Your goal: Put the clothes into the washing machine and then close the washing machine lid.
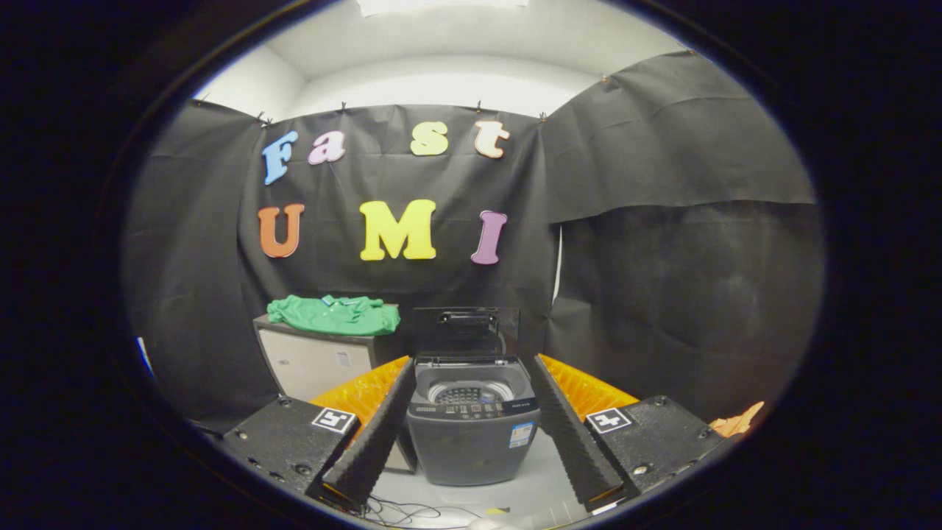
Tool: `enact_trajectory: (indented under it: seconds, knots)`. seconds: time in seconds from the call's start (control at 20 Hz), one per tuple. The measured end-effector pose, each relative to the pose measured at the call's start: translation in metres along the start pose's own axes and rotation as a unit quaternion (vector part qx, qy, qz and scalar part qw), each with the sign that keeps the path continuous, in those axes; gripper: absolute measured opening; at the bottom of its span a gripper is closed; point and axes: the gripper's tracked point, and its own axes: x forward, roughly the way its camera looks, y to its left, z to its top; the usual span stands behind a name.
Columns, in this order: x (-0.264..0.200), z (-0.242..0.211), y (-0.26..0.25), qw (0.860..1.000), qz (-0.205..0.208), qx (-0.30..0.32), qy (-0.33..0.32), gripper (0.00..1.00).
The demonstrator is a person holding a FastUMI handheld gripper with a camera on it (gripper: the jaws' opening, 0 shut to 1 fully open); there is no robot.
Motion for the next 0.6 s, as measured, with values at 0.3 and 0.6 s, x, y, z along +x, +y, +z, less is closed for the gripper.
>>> enact_trajectory:
  seconds: [0.3, 0.6]
  knots:
    - [0.053, 0.037, 0.034, 1.0, -0.009, -0.004, 0.001, 0.99]
    - [0.14, 0.086, 0.117, 1.0, 0.022, 0.012, 0.003, 0.99]
